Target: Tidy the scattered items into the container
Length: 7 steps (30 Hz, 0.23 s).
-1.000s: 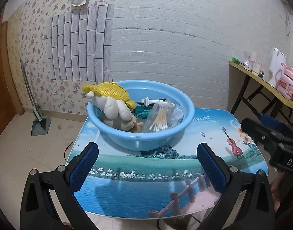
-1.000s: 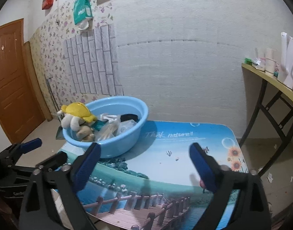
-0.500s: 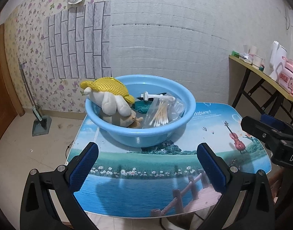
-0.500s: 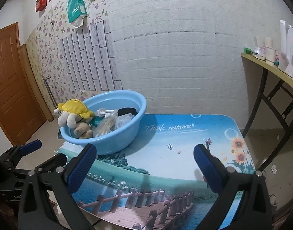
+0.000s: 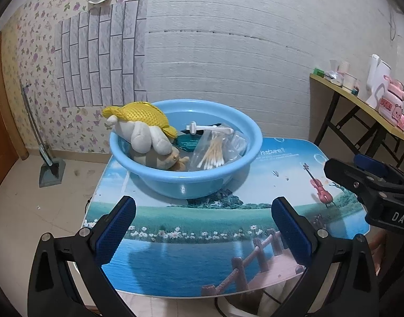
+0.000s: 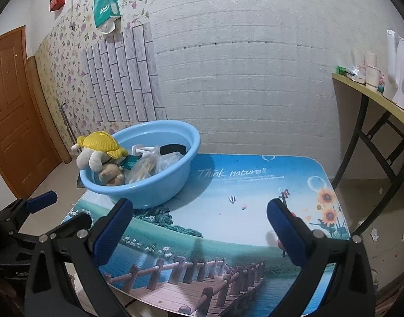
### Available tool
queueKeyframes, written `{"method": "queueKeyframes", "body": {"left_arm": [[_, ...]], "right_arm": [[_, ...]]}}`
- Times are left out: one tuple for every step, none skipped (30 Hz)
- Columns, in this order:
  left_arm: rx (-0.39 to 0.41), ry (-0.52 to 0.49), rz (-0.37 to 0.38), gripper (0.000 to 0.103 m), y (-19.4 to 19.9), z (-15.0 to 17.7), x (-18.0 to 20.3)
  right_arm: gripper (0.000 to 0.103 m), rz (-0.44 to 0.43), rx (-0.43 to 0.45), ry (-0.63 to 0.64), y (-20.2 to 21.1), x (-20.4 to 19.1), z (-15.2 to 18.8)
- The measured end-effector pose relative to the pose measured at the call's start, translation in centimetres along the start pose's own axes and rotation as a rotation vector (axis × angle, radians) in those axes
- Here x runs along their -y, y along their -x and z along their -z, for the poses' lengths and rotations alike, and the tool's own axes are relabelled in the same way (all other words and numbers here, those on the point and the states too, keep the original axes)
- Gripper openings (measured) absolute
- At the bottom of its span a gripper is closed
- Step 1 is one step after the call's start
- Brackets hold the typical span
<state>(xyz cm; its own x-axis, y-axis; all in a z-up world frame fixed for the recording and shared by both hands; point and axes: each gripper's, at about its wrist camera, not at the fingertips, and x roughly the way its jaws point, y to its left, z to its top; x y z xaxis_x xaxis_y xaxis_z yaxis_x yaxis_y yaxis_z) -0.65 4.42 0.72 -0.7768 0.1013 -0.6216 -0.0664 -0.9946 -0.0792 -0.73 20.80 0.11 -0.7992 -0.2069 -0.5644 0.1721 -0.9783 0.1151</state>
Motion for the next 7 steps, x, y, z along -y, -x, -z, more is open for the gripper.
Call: {"method": "queueKeyframes", "body": {"left_arm": [[0.000, -0.002, 0.001, 0.103, -0.01, 0.03, 0.03], [0.001, -0.003, 0.002, 0.103, 0.00, 0.09, 0.09], [0.002, -0.004, 0.003, 0.103, 0.04, 0.15, 0.10], [0.003, -0.003, 0.005, 0.103, 0.08, 0.20, 0.11], [0.004, -0.002, 0.006, 0.103, 0.09, 0.21, 0.11], [0.003, -0.001, 0.008, 0.103, 0.11, 0.21, 0.07], [0.003, 0.001, 0.011, 0.103, 0.13, 0.21, 0.05]], "right_arm": [[0.103, 0.001, 0.001, -0.001, 0.00, 0.06, 0.00], [0.103, 0.000, -0.001, -0.002, -0.04, 0.12, 0.02], [0.103, -0.001, -0.003, -0.004, -0.09, 0.18, 0.02], [0.103, -0.001, -0.006, -0.005, -0.14, 0.20, 0.06], [0.103, -0.001, -0.008, -0.004, -0.17, 0.23, 0.08], [0.103, 0.001, -0.010, -0.001, -0.20, 0.19, 0.13], [0.103, 0.001, -0.011, 0.001, -0.23, 0.20, 0.14]]}}
